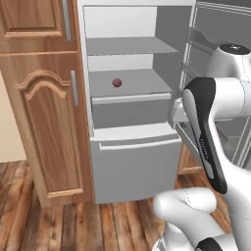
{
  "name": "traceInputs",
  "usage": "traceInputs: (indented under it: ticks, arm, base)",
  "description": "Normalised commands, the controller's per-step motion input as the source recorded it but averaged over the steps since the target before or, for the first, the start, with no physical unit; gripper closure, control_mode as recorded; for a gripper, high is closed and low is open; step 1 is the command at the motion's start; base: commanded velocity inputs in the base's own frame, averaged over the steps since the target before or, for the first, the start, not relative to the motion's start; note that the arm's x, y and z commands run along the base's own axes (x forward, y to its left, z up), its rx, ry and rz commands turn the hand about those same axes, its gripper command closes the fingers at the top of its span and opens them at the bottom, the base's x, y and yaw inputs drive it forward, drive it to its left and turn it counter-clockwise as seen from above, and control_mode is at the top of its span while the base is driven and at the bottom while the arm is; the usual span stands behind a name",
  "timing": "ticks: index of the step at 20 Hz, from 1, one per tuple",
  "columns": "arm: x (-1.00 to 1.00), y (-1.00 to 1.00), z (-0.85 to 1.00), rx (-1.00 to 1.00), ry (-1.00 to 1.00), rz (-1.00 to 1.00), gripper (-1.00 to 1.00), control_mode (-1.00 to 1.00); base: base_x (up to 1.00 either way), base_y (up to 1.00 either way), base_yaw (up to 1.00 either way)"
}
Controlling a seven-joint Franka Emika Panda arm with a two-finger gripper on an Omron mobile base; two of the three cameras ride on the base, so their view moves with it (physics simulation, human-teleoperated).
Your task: Open the fridge, remove the kiwi, onion, and shrimp, and place them on any counter.
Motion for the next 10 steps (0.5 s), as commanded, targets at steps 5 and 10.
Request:
traceInputs:
  ticks: [5, 10]
  arm:
    - [0.00, 0.00, 0.00, 0.00, 0.00, 0.00, -1.00, 1.00]
    - [0.00, 0.00, 0.00, 0.00, 0.00, 0.00, -1.00, 1.00]
  base:
    - [0.51, 0.00, 0.00]
    - [0.52, 0.00, 0.00]
